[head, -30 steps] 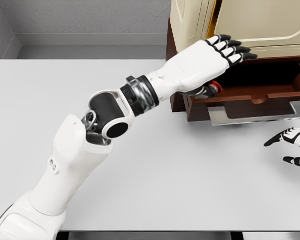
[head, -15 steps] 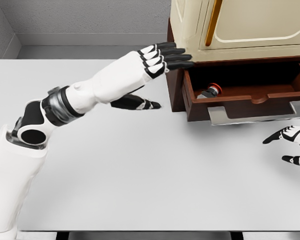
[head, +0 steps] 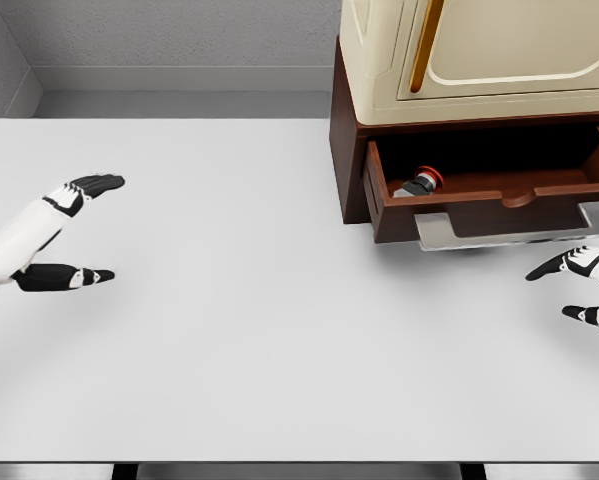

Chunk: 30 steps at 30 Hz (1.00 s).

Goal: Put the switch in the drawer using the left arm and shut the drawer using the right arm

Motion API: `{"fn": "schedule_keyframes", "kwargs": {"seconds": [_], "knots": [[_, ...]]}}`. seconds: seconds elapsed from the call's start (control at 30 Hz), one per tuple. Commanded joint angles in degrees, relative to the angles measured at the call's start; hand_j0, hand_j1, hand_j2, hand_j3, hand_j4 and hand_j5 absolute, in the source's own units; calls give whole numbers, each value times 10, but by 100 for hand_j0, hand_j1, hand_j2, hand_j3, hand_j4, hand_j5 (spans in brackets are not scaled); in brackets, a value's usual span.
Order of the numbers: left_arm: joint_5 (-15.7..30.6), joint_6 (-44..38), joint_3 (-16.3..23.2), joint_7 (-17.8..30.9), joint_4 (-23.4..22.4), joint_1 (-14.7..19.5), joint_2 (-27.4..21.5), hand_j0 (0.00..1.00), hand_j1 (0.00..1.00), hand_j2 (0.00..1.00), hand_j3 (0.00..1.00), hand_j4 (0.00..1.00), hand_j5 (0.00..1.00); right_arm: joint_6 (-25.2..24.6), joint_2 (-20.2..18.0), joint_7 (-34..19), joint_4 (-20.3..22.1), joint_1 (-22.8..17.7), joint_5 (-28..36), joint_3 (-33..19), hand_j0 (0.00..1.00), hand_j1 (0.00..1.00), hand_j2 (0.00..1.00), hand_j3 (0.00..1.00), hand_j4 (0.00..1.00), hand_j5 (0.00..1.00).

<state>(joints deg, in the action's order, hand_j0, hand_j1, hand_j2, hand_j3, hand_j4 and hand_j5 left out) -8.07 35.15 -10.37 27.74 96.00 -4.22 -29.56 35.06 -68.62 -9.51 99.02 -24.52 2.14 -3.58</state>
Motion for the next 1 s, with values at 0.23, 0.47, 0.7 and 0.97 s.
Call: {"fn": "schedule_keyframes", "kwargs": {"seconds": [0.23,0.47,0.7,0.97], "knots": [[13,-1,-42,73,-47,-2,16,100,100,100,100,100,100,-1,2,0,4,1,12,1,70,70,70,70,70,70],[13,-1,-44,73,-45,-3,34,100,100,100,100,100,100,-1,37,-5,4,18,8,2,70,70,70,70,70,70],[13,-1,-44,73,-46,-3,34,100,100,100,100,100,100,-1,101,-5,-1,46,-30,6,72,72,72,72,72,72],[13,-1,-44,73,-46,-3,34,100,100,100,100,100,100,-1,101,-3,-2,78,-32,32,72,72,72,72,72,72]]}}
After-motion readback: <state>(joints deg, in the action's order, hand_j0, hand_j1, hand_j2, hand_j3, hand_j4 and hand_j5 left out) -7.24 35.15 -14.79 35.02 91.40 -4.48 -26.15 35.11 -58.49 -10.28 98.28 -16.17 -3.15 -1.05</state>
